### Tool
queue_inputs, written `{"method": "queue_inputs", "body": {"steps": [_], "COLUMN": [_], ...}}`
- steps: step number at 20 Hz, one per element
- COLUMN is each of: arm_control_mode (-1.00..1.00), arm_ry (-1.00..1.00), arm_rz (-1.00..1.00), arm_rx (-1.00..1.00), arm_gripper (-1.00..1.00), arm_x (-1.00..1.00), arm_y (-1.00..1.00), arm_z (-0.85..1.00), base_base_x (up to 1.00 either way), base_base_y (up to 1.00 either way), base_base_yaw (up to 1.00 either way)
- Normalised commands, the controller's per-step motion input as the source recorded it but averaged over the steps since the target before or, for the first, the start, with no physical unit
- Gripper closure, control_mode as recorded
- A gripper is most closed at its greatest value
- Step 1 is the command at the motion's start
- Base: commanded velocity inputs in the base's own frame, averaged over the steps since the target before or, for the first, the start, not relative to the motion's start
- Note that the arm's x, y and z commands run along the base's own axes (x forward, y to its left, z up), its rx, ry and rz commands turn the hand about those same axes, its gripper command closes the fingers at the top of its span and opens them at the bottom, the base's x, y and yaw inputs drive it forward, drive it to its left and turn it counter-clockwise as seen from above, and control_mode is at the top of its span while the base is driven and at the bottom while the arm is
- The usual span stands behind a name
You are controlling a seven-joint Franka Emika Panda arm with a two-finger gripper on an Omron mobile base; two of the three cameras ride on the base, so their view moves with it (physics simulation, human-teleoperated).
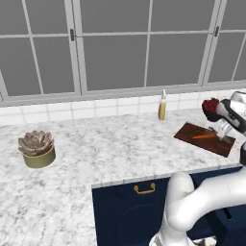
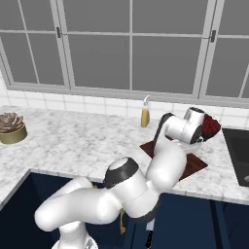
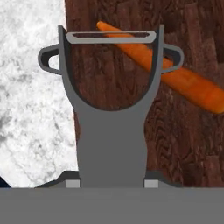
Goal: Place the appropriate cutting tool for cutting the carrot skin on the cutting board.
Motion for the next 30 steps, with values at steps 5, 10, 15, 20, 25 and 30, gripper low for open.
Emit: {"method": "queue_inputs", "body": {"steps": [5, 10, 15, 20, 25, 30], "arm_control_mode": [-1.00, -1.00, -1.00, -1.00, -1.00, -1.00], "arm_ry": [0.00, 0.00, 0.00, 0.00, 0.00, 0.00], "arm_rz": [0.11, 0.17, 0.18, 0.15, 0.11, 0.05], "arm_rx": [0.01, 0.00, 0.00, 0.00, 0.00, 0.00], "arm_gripper": [1.00, 1.00, 1.00, 1.00, 1.00, -1.00], "arm_x": [0.00, 0.00, 0.04, 0.14, 0.04, 0.02], "arm_y": [0.04, 0.00, 0.00, 0.00, 0.00, 0.00], "arm_z": [-0.48, -0.33, -0.23, -0.10, -0.10, -0.02], "base_base_x": [0.00, 0.00, 0.00, 0.00, 0.00, 0.00], "base_base_y": [0.00, 0.00, 0.00, 0.00, 0.00, 0.00], "base_base_yaw": [0.00, 0.00, 0.00, 0.00, 0.00, 0.00]}}
